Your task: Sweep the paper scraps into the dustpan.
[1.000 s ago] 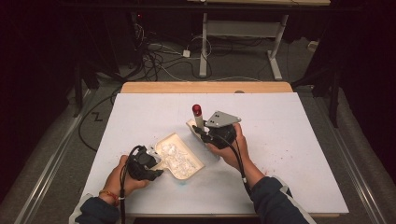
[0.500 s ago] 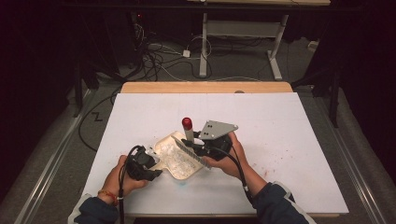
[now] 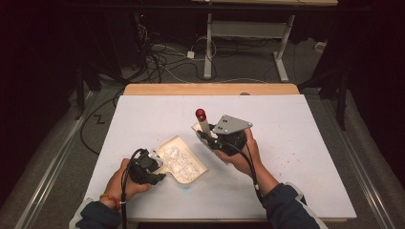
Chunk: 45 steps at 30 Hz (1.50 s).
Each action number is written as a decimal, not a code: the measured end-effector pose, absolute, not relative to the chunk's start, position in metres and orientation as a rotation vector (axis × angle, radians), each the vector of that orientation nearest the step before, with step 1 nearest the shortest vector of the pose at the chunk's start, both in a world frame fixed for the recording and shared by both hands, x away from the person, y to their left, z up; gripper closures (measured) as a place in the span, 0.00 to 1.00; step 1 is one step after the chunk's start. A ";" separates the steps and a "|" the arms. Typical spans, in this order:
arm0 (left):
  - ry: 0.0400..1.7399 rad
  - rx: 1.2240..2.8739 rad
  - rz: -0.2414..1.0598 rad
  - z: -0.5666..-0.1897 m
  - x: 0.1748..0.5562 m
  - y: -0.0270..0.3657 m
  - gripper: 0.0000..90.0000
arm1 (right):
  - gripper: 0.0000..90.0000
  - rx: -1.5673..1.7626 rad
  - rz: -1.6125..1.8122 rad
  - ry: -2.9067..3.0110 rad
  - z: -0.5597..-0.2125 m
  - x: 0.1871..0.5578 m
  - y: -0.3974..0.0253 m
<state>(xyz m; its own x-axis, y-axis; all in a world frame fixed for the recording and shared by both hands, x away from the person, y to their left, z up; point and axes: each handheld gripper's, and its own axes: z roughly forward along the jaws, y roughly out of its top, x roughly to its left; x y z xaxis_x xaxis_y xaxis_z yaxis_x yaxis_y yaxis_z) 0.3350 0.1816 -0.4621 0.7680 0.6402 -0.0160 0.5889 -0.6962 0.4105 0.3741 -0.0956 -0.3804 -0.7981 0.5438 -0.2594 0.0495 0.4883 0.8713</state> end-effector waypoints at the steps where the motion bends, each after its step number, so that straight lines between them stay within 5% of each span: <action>1: 0.934 2.568 0.179 -0.462 0.335 0.182 0.69 | 0.78 0.499 1.276 2.221 -0.382 0.376 -0.097; 27: 0.958 2.544 0.157 -0.463 0.339 0.186 0.69 | 0.78 0.632 1.252 2.170 -0.398 0.417 -0.084; 45: 0.957 2.559 0.192 -0.462 0.337 0.182 0.69 | 0.78 0.334 1.338 2.380 -0.393 0.381 -0.071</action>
<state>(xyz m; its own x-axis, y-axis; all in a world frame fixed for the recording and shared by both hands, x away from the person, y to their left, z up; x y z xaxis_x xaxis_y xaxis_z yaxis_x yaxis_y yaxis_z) 0.3371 0.1823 -0.4624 0.7563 0.6541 -0.0110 0.5992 -0.6859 0.4130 0.3809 -0.0715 -0.3930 -0.8961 0.3876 -0.2161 0.0167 0.5161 0.8564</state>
